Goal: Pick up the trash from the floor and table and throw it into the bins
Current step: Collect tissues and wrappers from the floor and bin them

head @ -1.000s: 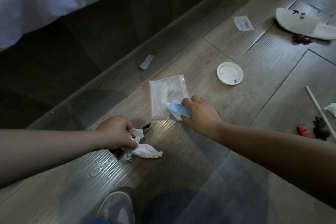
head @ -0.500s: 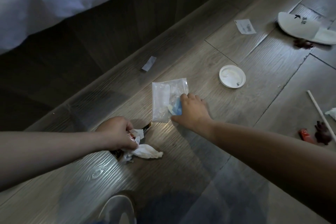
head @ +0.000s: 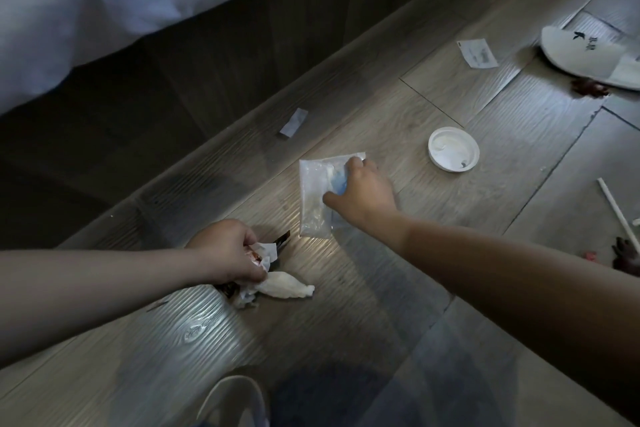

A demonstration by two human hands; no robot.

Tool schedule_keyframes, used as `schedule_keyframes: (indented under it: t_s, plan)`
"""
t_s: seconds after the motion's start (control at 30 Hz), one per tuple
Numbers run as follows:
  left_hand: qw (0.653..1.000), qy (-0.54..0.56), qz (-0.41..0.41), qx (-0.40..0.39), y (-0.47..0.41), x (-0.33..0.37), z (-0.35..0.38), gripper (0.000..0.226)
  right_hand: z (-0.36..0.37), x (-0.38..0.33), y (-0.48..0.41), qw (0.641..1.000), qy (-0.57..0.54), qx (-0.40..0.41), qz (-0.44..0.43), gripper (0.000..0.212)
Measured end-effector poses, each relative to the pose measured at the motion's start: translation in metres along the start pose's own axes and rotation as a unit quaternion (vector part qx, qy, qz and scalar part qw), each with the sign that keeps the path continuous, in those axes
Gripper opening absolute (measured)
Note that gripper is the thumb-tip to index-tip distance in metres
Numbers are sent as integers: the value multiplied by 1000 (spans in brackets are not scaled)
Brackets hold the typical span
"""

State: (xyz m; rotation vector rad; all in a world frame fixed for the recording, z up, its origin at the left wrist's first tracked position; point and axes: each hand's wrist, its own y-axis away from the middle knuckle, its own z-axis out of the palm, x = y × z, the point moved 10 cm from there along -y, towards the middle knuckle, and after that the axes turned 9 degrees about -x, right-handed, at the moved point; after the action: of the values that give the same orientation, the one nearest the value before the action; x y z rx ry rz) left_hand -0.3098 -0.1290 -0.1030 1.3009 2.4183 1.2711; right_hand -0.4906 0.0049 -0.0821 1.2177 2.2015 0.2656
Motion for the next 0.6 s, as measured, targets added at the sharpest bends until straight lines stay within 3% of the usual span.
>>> schedule_keyframes:
  t_s: [0.1, 0.17, 0.37, 0.6]
  plan:
    - [1000, 6, 0, -3, 0, -1, 1, 29, 32, 2, -5, 993, -9, -80, 81, 121]
    - [1000, 7, -2, -4, -1, -2, 2, 30, 48, 1, -6, 991, 13, -95, 96, 133]
    - [999, 28, -16, -7, -4, -16, 5, 32, 48, 2, -10, 986, 132, -73, 74, 115]
    - [999, 44, -22, -8, -6, -8, 4, 30, 23, 1, -4, 998, 55, 30, -24, 74]
